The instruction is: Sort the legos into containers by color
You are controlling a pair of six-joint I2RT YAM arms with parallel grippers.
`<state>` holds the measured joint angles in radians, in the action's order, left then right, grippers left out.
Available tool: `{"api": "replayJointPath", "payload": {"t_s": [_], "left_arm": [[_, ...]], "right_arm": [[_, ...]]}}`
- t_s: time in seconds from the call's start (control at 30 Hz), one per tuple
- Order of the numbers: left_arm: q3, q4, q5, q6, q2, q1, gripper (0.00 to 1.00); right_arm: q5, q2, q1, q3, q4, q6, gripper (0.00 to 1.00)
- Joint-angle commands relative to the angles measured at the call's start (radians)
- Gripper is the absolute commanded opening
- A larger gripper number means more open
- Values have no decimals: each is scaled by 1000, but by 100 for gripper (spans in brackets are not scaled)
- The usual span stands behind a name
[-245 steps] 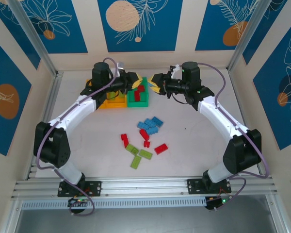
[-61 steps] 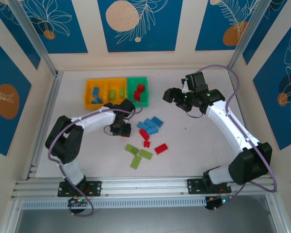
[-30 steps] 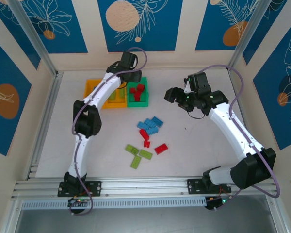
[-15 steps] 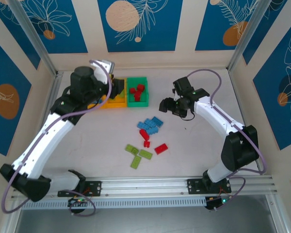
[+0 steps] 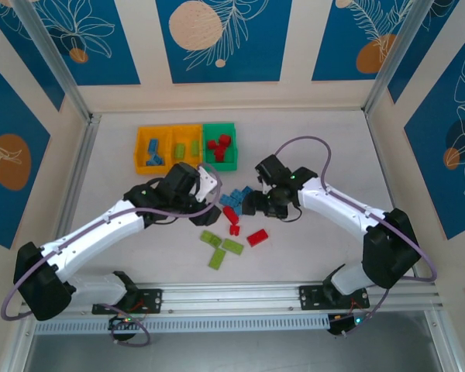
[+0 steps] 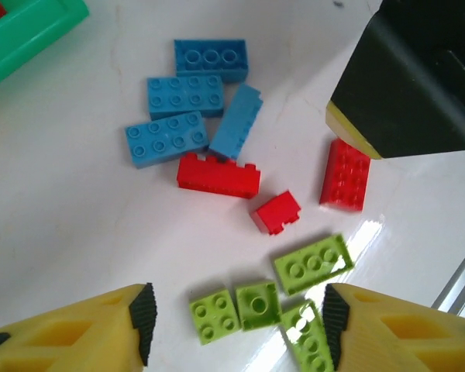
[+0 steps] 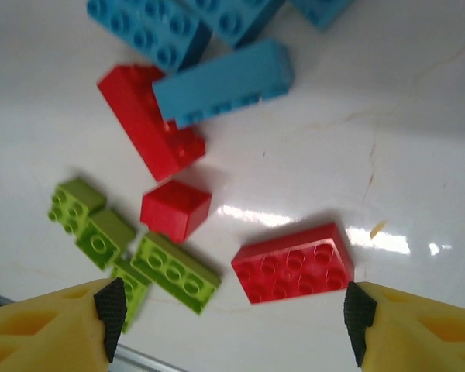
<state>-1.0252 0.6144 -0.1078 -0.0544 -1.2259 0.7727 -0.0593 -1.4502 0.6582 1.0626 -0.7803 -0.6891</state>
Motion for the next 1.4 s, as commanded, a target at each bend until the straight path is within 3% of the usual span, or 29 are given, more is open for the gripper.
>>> {"api": "replayJointPath", "payload": {"t_s": [0.0,0.13,0.23,0.43,0.8,1.0,1.1,1.2,1.37], "left_arm": [[23,10,-83,148,36,2,67],[56,-18,-97,155,47,2,75],[74,-51,-85,138,62,2,81],[74,-37,-8,131,73,2,98],[111,-86,9,93,82,3,100],[112,-90,57,17,50,3,100],[95,-80,24,-57,-21,5,100],[37,-122,20,-90,-117,32,100],[-137,-188,26,24,-350,80,92]], "right_arm": [[-39,18,38,-18,-23,-11,78],[-40,-51,64,33,42,59,78],[-138,-157,36,94,41,41,78],[-18,-293,-17,191,36,-62,81],[16,-443,-28,275,-66,-215,81],[30,-356,-40,233,-16,-208,81],[82,-256,-78,187,39,-218,82],[68,-128,-139,116,77,-231,84],[6,30,-313,9,51,-259,84]]}}
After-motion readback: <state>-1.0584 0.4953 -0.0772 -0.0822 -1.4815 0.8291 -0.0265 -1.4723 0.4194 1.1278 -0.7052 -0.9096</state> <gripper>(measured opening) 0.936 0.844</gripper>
